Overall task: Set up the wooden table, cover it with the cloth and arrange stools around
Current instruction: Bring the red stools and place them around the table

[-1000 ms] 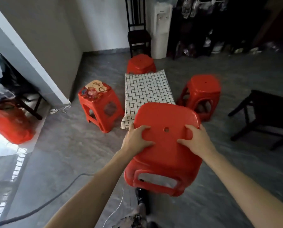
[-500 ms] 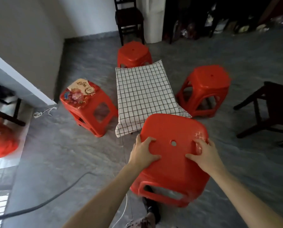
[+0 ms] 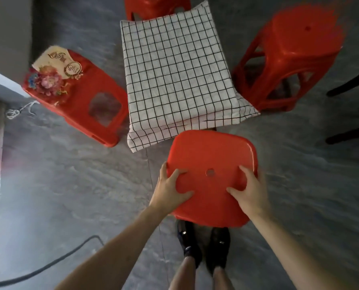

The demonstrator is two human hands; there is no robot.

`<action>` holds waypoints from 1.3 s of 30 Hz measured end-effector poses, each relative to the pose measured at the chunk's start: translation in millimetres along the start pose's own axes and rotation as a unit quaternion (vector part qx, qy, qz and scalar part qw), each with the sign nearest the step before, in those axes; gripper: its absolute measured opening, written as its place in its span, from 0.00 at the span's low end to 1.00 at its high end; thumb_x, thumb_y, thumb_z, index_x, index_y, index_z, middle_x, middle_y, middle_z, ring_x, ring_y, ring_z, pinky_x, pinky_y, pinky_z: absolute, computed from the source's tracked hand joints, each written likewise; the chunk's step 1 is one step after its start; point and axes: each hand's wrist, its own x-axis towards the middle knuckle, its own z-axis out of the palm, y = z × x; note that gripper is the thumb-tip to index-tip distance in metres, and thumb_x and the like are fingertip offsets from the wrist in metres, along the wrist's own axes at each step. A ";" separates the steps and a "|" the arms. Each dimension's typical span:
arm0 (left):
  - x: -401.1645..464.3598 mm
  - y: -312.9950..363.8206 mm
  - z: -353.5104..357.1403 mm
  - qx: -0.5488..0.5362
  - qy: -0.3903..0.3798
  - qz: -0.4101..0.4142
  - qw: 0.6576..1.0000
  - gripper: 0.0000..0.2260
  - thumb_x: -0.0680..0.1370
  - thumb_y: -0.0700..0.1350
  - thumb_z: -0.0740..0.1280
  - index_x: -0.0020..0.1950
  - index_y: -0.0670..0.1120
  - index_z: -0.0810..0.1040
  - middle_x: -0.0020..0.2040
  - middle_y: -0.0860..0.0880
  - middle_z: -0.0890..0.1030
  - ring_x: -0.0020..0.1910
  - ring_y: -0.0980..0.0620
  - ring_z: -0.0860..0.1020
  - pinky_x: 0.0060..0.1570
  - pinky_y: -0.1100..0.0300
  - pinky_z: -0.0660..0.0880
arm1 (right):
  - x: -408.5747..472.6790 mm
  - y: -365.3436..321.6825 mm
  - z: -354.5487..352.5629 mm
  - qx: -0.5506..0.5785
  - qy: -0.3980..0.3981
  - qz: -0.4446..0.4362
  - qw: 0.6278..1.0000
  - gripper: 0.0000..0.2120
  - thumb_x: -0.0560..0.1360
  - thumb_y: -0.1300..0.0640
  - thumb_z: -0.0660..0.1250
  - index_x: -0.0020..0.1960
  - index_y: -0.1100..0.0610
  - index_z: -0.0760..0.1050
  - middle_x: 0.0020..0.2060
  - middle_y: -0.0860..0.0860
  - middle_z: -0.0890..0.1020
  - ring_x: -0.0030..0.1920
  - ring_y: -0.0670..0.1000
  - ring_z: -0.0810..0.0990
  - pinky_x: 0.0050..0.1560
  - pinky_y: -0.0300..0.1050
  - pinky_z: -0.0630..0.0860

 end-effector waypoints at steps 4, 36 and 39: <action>32.6 -31.9 27.4 0.032 -0.018 0.002 0.999 0.31 0.68 0.53 0.77 0.68 0.63 0.67 0.78 0.47 0.47 0.70 0.41 0.65 0.62 0.47 0.74 | 30.5 28.1 33.4 -0.014 0.007 0.004 1.000 0.35 0.69 0.54 0.77 0.72 0.46 0.65 0.75 0.53 0.57 0.71 0.56 0.67 0.70 0.54 0.68; -92.0 104.4 -154.2 0.231 0.221 0.011 0.948 0.25 0.72 0.52 0.71 0.69 0.53 0.72 0.79 0.48 0.55 0.78 0.44 0.54 0.73 0.42 0.57 | -42.5 -204.9 -154.4 -0.349 -0.039 -0.402 0.845 0.30 0.74 0.54 0.69 0.74 0.51 0.63 0.75 0.54 0.62 0.73 0.56 0.64 0.68 0.54 0.69; -128.7 137.4 -193.2 0.239 0.274 0.002 0.932 0.26 0.72 0.53 0.72 0.69 0.53 0.72 0.79 0.46 0.58 0.77 0.43 0.56 0.72 0.41 0.59 | -68.9 -250.0 -187.7 -0.363 -0.036 -0.438 0.821 0.32 0.75 0.51 0.67 0.76 0.52 0.60 0.77 0.56 0.58 0.75 0.56 0.59 0.69 0.54 0.65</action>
